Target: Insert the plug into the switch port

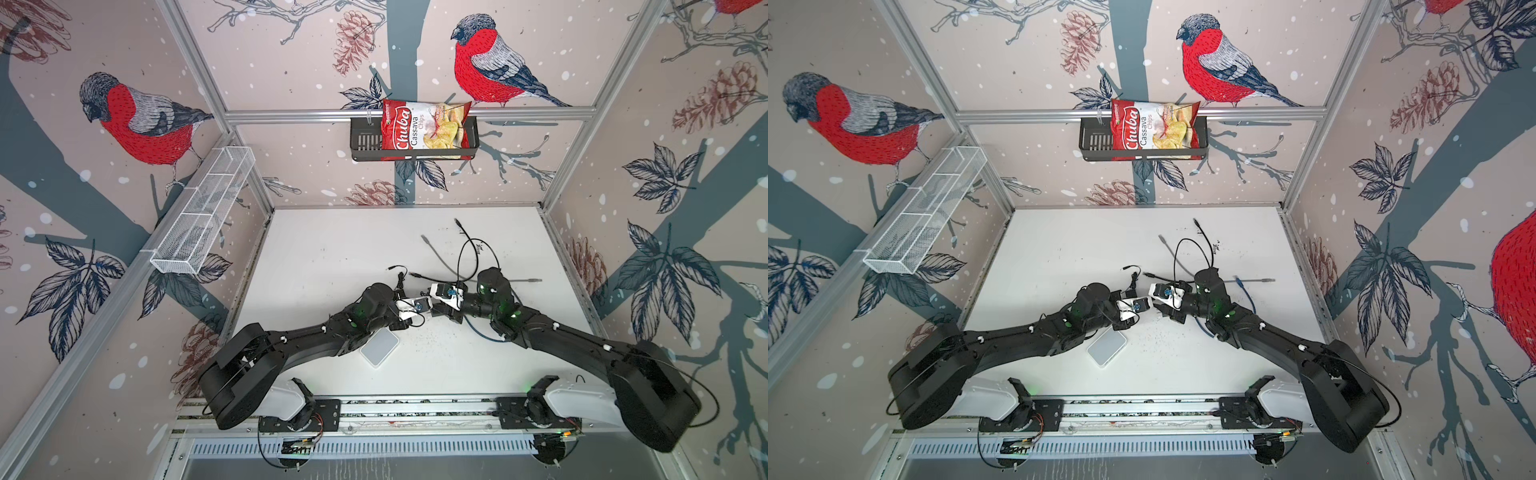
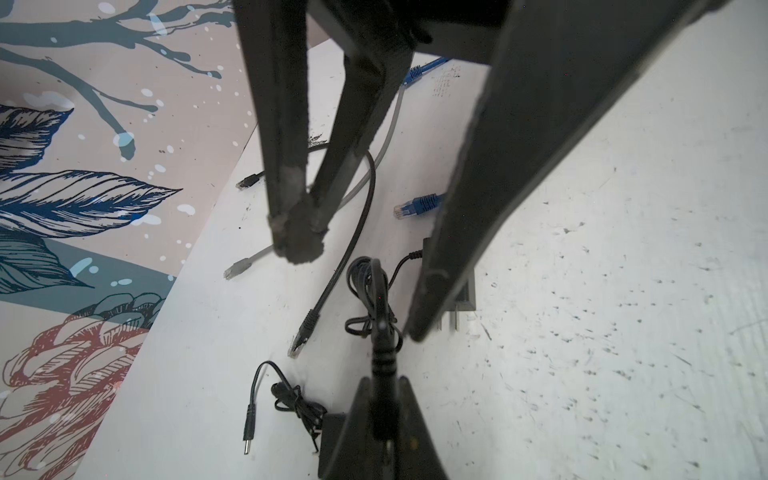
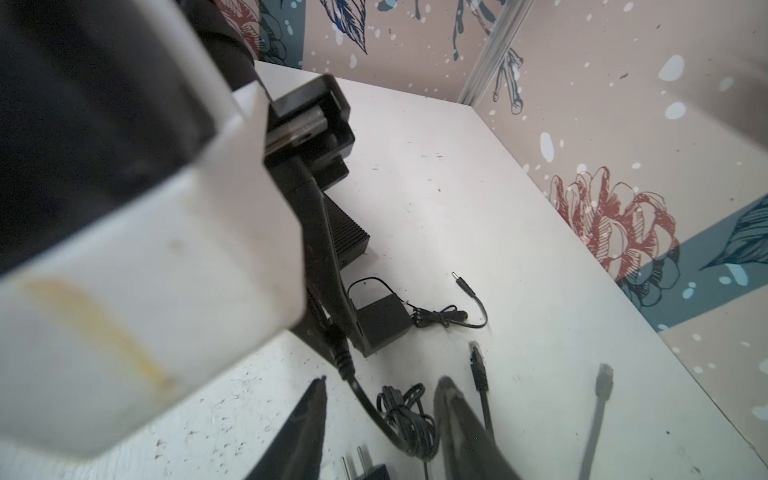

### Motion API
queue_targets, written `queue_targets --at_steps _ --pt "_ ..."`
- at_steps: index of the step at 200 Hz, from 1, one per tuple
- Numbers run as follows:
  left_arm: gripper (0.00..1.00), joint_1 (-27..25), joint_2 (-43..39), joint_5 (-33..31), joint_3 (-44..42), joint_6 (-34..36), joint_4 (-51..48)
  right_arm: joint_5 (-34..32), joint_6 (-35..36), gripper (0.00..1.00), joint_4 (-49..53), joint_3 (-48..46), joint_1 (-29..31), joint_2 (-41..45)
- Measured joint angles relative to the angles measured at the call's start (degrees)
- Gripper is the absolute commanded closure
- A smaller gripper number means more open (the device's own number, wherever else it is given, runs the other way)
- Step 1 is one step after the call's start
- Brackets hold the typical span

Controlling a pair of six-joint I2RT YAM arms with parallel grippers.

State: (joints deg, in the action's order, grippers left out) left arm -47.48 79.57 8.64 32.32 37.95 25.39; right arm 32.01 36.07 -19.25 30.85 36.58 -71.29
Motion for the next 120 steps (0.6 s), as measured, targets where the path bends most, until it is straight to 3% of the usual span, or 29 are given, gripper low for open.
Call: queue_targets --at_steps 94,120 --pt "1.0 -0.5 -1.0 1.6 -1.1 1.5 2.6 7.9 3.1 0.64 2.8 2.2 -0.8 -4.2" --pt "1.0 -1.0 -0.8 1.6 -1.1 1.5 2.6 9.0 3.1 0.71 2.6 2.6 -0.9 -4.6"
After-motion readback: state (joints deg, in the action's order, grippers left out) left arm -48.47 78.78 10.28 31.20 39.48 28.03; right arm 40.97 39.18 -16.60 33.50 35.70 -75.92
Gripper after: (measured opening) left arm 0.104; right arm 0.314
